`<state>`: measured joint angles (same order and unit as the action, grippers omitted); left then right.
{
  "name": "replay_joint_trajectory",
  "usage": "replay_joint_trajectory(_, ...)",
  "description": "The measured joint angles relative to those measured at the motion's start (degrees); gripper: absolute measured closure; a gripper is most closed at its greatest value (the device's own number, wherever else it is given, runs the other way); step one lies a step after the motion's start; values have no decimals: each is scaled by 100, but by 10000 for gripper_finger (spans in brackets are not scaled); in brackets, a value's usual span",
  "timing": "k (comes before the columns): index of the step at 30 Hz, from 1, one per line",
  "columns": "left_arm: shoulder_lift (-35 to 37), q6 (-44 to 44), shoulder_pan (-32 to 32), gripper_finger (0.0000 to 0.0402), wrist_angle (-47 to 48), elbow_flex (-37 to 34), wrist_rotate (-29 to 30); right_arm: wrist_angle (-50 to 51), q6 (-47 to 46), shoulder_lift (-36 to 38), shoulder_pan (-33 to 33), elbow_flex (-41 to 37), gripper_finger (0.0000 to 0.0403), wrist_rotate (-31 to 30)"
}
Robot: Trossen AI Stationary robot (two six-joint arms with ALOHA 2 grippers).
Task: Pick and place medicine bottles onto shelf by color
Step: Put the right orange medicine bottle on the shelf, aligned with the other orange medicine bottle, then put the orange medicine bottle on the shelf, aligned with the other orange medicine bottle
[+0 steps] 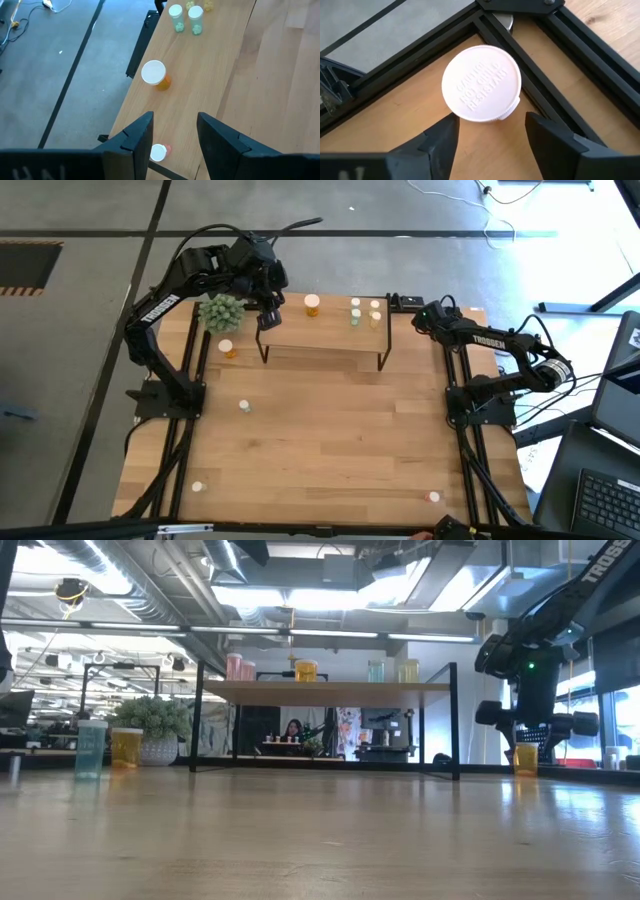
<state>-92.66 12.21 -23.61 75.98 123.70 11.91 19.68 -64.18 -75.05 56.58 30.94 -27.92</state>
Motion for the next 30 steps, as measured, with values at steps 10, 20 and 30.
replay_joint_trajectory(10,0,0,1,255,-1,0,2,51,13,0,-1,0,207,105)
replay_joint_trajectory(20,1,-1,0,255,-1,0,2,-416,502,2,-303,-2,255,-292)
replay_joint_trajectory(30,0,0,1,255,-1,0,0,-573,748,2,-304,-2,300,-195)
